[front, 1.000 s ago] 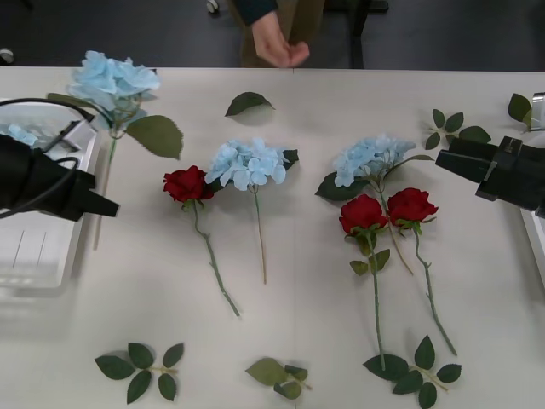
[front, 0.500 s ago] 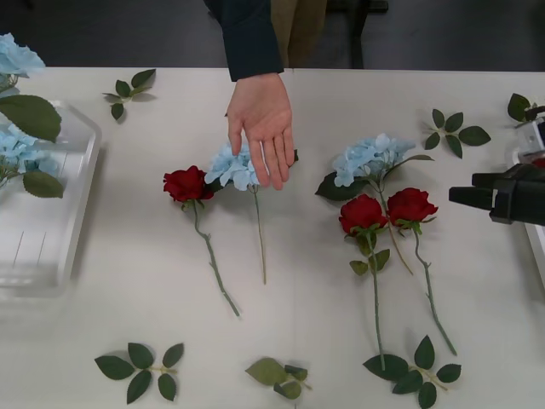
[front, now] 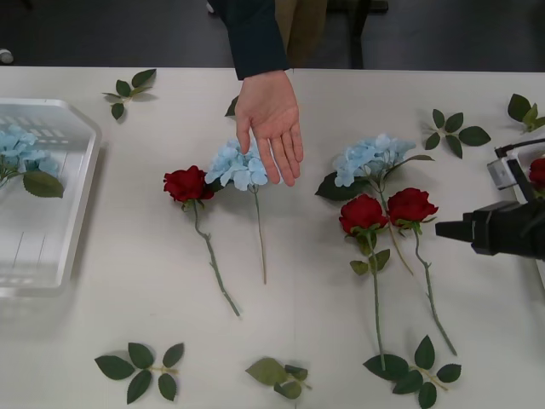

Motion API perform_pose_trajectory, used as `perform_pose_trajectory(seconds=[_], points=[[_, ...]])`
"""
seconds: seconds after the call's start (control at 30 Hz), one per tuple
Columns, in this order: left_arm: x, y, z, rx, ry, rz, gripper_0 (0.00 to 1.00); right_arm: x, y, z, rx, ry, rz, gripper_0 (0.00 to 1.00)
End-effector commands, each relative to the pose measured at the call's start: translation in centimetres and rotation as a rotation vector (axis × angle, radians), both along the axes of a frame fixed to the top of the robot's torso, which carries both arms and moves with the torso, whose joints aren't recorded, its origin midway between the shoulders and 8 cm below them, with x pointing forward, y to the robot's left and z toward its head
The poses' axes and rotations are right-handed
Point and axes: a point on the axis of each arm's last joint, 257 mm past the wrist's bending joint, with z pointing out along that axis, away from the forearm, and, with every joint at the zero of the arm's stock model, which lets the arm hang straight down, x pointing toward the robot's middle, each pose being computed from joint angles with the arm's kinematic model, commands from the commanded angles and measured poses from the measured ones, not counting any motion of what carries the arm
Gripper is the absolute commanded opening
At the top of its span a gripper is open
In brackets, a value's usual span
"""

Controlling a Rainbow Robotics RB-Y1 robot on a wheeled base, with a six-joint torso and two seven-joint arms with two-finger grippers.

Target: Place the red flowers into the right box and the blue flowers into the left box. If a person shows an open palm, hand one flower to the person first, then continue sorting.

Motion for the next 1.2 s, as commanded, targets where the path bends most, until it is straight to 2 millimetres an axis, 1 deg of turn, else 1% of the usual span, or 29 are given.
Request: perform_pose_trajectory(seconds=[0.03, 0.13, 0.2, 0.27, 0.43, 0.5, 0.57, 0.63, 0.7, 0.77, 0.8, 0.83, 0.87, 1.07, 1.2], points=[[1.3, 0.0, 1.3, -0.008, -0.046, -0.021, 0.0, -1.0, 2.5, -3.4, 0.029, 0.028, -0.039, 0.83], [1.4, -0.1, 1.1, -0.019, -0.05, -0.011, 0.0, -0.3, 3.4, -4.8, 0.02, 0.025, -0.077, 0.84], [1.5, -0.1, 1.0, -0.02, -0.052, -0.011, 0.0, 0.0, 4.0, -5.3, 0.02, 0.025, -0.092, 0.83], [1.5, -0.1, 1.0, -0.024, -0.054, -0.009, 0.0, 0.8, 4.4, -5.8, 0.012, 0.018, -0.113, 0.83], [1.6, -0.6, 0.6, -0.036, -0.049, -0.013, 0.0, 1.9, 4.8, -7.2, -0.036, 0.005, -0.119, 0.83], [1.7, -0.8, 0.4, -0.041, -0.049, -0.016, 0.0, 2.5, 4.9, -7.6, -0.043, 0.0, -0.129, 0.76], [1.8, -0.8, 0.4, -0.042, -0.049, -0.015, 0.0, 3.0, 5.1, -7.6, -0.049, -0.01, -0.134, 0.73], [1.8, -0.9, 0.4, -0.043, -0.049, -0.017, 0.0, 3.7, 5.1, -7.7, -0.06, -0.02, -0.14, 0.65], [1.8, -0.9, 0.4, -0.042, -0.049, -0.018, 0.0, 4.2, 5.3, -7.5, -0.066, -0.032, -0.143, 0.52], [1.8, -0.9, 0.4, -0.042, -0.049, -0.018, 0.0, 4.6, 5.5, -7.5, -0.064, -0.034, -0.15, 0.29], [1.8, -0.9, 0.4, -0.042, -0.049, -0.018, 0.0, 4.8, 5.4, -7.5, -0.063, -0.035, -0.153, 0.12], [1.8, -0.9, 0.4, -0.042, -0.049, -0.018, 0.0, 4.9, 5.4, -7.5, -0.064, -0.035, -0.155, 0.05], [1.8, -1.0, 0.4, -0.042, -0.049, -0.02, 0.0, 4.9, 5.5, -7.6, -0.062, -0.032, -0.155, 0.0], [1.9, -1.1, 0.5, -0.042, -0.053, -0.025, 0.0, 5.0, 5.3, -7.4, -0.068, -0.038, -0.155, 0.0], [2.0, -1.2, 0.5, -0.042, -0.053, -0.026, 0.0, 5.1, 5.2, -6.1, -0.058, -0.061, -0.152, 0.0]])
